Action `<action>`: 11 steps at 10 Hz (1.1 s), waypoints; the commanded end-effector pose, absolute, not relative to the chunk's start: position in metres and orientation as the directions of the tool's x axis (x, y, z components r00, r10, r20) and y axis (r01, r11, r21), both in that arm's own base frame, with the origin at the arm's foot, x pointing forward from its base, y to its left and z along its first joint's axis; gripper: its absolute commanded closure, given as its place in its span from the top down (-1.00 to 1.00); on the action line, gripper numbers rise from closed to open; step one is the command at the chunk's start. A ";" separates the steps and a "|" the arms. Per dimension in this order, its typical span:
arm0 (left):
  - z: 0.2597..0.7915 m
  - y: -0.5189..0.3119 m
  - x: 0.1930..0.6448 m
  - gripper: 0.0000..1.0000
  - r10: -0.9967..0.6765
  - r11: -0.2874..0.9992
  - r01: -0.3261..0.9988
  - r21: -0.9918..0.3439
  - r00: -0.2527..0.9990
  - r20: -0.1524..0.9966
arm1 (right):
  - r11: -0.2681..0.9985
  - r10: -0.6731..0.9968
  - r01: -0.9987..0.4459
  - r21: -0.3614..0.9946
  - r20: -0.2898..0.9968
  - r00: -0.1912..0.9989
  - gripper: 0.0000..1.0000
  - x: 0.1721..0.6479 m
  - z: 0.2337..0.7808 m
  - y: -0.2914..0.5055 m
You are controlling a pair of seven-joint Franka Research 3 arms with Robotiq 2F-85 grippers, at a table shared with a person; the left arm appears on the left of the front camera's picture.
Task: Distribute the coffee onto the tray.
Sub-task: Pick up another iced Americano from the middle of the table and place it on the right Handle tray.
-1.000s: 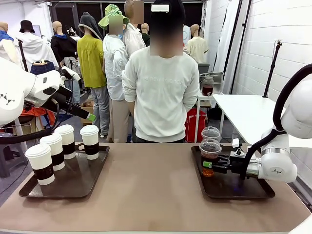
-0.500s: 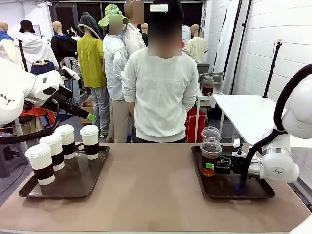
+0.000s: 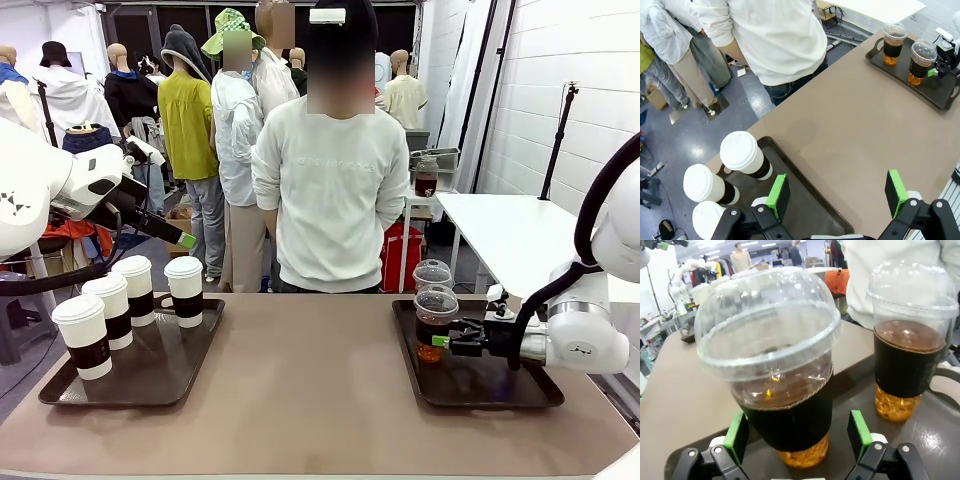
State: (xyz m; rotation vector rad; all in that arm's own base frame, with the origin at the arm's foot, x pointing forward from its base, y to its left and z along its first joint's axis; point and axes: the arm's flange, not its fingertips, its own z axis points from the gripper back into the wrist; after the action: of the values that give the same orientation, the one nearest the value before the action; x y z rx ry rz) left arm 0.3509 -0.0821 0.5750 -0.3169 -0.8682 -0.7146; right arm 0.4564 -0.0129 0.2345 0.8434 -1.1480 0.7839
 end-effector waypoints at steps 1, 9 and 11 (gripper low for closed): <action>0.575 -0.082 0.351 1.00 -0.432 0.720 0.694 0.011 0.436 0.789 | 0.494 0.123 -0.849 0.189 0.951 0.283 1.00 0.439 0.242 -0.021; 0.575 -0.082 0.351 1.00 -0.432 0.720 0.694 0.011 0.436 0.789 | 0.528 0.115 -0.832 0.170 0.956 0.268 1.00 0.418 0.244 -0.040; 0.575 -0.082 0.351 1.00 -0.432 0.720 0.694 0.011 0.436 0.789 | 0.528 0.115 -0.832 0.170 0.956 0.268 1.00 0.418 0.244 -0.040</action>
State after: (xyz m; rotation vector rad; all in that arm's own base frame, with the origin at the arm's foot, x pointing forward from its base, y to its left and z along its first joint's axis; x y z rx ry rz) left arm 0.3509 -0.0822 0.5750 -0.3169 -0.8682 -0.7146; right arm 0.4168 -0.0408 0.2455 0.7829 -1.1248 0.7336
